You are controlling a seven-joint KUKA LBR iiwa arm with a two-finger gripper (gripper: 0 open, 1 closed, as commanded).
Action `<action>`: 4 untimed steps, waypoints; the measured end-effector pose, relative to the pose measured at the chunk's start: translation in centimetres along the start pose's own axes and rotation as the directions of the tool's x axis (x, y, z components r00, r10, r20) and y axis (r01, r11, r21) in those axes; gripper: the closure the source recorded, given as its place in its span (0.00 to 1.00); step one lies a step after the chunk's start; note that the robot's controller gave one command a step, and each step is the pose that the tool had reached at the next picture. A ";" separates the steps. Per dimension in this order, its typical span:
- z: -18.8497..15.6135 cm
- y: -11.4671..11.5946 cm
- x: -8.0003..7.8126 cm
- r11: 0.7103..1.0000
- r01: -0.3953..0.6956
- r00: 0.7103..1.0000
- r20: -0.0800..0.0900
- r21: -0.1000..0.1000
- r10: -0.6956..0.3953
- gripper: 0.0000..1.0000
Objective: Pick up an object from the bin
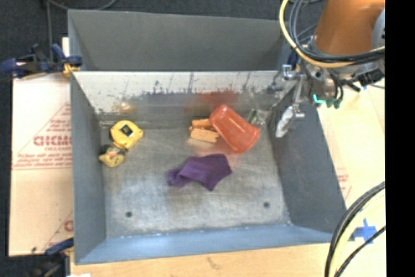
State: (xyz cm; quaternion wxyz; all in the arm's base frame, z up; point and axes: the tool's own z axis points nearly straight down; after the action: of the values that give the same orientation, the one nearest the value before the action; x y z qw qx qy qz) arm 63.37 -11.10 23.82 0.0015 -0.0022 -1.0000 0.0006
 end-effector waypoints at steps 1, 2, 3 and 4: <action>-0.5 0.0 -0.1 1.000 0.002 1.000 0.008 0.001 -0.002 0.00; 3.8 3.6 -0.3 1.000 0.027 1.000 0.015 0.004 -0.027 0.00; 7.3 6.3 -0.8 0.995 0.098 0.995 0.004 -0.002 -0.098 0.00; 15.9 6.2 -1.4 0.995 0.096 0.995 0.010 0.001 -0.096 1.00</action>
Offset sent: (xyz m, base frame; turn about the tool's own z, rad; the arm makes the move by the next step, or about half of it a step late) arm 0.0014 0.0769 -0.0845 -0.0556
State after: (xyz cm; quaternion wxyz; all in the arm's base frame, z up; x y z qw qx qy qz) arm 64.71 -4.95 7.86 -0.0037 0.0457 -0.9989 0.0009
